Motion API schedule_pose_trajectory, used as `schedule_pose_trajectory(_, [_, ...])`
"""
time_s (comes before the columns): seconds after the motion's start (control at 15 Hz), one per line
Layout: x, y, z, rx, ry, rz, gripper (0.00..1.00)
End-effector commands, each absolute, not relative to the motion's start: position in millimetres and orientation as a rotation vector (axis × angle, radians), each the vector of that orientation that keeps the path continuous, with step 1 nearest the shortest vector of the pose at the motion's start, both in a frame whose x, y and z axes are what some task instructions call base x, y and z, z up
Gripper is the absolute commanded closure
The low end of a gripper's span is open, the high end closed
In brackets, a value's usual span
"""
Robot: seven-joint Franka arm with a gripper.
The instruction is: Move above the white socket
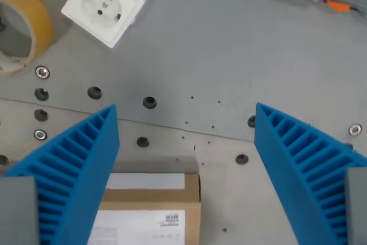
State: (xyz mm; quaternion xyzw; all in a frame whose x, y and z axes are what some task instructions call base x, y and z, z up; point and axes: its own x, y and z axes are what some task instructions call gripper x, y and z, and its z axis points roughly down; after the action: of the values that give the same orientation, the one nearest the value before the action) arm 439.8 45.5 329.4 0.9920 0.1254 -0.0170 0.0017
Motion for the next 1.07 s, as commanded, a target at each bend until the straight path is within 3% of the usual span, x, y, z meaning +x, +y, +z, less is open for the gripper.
schedule_pose_trajectory(0.07, [435.1, 51.2, 316.2, 3.027, 0.772, 0.109, 0.0])
schedule_pose_trajectory(1.07, [440.1, 91.3, 242.3, 2.766, 1.391, 0.115, 0.0])
